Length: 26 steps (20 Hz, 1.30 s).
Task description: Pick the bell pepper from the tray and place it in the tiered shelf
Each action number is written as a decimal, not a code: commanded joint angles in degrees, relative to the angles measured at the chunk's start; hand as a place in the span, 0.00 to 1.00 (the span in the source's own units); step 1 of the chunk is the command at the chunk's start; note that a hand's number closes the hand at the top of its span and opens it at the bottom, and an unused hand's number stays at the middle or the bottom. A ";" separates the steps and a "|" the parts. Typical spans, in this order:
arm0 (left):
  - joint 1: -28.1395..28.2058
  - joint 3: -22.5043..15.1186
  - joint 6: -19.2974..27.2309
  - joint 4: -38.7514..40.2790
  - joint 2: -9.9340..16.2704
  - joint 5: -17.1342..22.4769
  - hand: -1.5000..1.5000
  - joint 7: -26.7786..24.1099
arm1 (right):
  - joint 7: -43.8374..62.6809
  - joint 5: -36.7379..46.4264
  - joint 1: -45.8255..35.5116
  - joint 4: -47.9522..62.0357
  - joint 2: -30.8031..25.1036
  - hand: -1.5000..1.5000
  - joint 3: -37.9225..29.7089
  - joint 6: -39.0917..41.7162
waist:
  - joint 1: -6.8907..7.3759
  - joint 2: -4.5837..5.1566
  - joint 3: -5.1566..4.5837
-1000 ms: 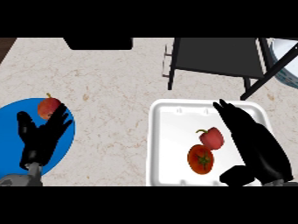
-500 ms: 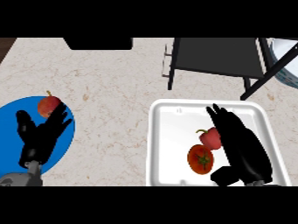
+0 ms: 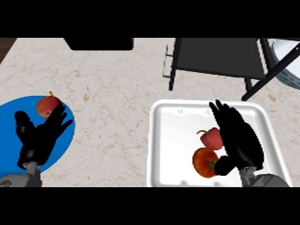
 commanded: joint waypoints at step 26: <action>3.81 2.72 -2.89 -6.28 -1.02 -2.04 0.50 4.68 | -19.81 5.39 -1.39 14.29 6.37 1.00 1.53 -4.88 | 0.47 0.18 0.05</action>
